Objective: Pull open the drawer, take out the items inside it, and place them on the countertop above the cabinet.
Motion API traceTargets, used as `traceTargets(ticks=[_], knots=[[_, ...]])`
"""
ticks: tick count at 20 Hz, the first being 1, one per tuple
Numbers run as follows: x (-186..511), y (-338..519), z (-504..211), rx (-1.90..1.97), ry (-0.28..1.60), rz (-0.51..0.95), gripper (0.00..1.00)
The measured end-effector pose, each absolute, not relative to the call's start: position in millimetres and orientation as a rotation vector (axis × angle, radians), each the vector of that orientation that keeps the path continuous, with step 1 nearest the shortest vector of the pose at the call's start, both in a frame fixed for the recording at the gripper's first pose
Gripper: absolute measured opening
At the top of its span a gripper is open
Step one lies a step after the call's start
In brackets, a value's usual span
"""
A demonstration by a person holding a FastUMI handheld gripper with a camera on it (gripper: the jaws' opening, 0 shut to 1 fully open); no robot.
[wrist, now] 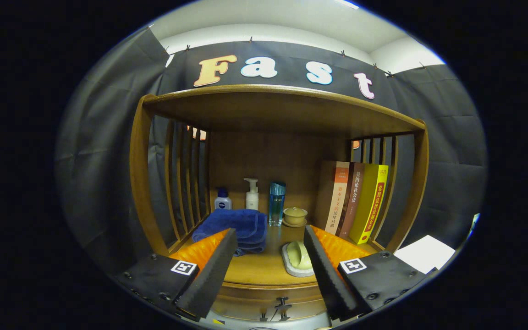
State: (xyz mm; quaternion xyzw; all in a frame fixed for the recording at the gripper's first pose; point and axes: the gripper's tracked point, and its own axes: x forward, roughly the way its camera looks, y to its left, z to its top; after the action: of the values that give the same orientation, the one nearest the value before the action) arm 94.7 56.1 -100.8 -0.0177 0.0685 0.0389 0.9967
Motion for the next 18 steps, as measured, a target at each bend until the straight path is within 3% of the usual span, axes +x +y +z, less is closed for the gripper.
traceTargets(ticks=[18], knots=[[81.5,28.6,-77.4,-0.022,0.096,0.062,0.98]])
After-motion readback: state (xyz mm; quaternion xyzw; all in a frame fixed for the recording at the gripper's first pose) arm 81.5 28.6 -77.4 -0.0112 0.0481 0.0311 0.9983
